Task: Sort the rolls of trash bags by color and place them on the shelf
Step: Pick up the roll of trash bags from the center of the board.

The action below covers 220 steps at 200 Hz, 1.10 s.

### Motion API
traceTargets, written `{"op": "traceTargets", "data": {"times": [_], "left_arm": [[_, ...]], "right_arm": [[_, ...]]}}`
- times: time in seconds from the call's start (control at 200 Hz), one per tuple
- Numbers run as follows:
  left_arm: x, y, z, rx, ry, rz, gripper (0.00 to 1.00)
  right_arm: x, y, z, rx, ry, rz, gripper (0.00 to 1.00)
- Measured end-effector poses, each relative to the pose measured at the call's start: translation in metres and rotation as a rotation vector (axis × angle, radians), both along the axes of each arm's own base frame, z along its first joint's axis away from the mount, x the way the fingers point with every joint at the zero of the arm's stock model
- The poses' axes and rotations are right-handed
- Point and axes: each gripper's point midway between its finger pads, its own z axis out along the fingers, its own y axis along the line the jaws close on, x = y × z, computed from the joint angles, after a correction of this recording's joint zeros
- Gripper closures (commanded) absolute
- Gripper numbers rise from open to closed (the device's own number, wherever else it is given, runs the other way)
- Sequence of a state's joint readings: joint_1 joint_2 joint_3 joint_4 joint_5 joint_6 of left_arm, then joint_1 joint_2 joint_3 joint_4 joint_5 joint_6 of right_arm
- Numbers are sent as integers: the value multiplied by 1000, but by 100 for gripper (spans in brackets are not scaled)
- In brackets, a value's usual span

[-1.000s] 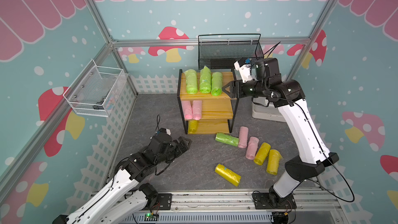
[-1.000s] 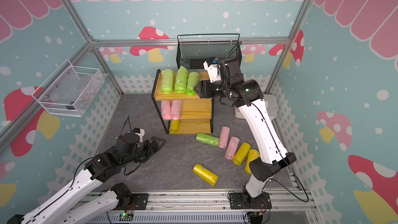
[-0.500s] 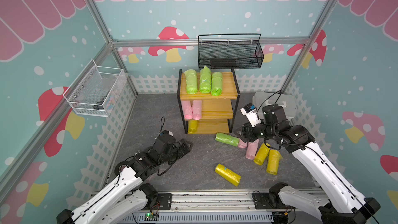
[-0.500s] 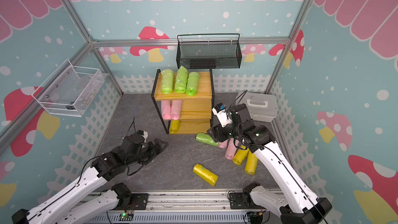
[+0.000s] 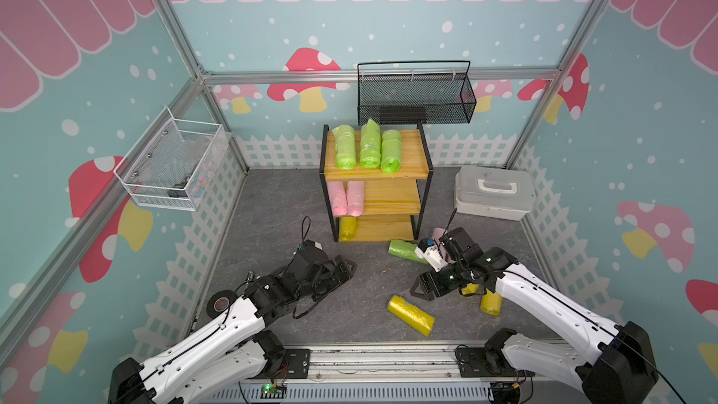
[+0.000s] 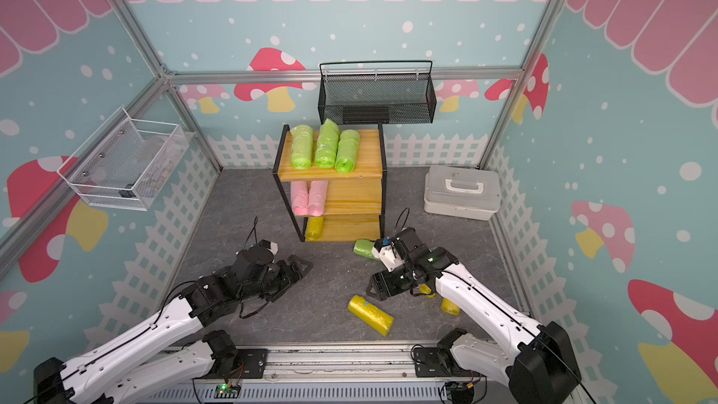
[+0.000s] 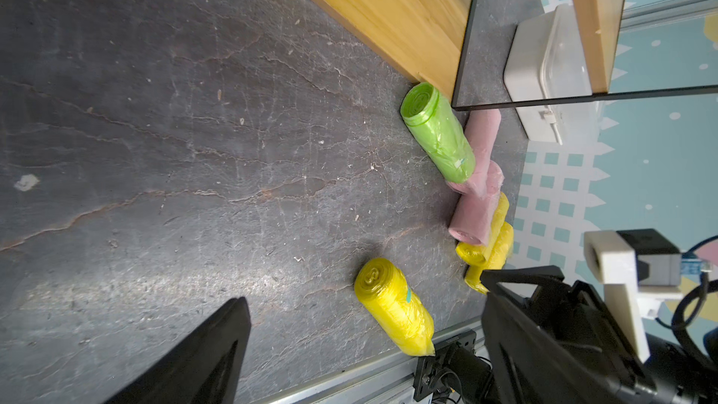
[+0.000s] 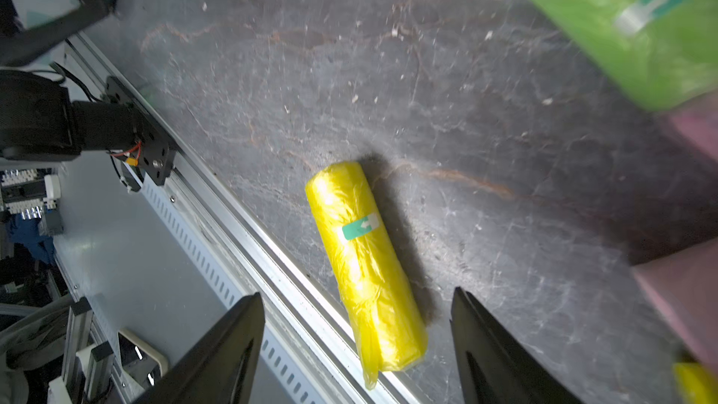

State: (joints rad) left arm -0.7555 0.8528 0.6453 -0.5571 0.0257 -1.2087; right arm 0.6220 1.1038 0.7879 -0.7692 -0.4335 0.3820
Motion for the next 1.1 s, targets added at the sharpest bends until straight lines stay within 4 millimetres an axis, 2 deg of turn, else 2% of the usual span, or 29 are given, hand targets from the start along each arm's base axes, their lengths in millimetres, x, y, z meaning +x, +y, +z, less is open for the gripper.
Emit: {"op": "traceTargets", "data": {"times": [0.16,0.325,0.61,0.71,0.906,1.101], "left_arm": [[1,-4,-8,-18,21,20,5],[3,-7,-6,-46,24,34,5],[4,-8,-7,-71,33,57,4],[3,-7,-9,-74,35,64,5],[1,-4,-12,-81,41,77,5],[1,-4,-12,-83,41,78,2]], "right_arm": [[-23,6,-18,-56,33,34,19],[-39,6,-43,-172,57,71,18],[-39,-2,-74,-315,88,54,29],[-41,-2,-83,-354,106,68,35],[-38,11,-90,-395,127,101,50],[-36,22,-87,-400,116,118,85]]}}
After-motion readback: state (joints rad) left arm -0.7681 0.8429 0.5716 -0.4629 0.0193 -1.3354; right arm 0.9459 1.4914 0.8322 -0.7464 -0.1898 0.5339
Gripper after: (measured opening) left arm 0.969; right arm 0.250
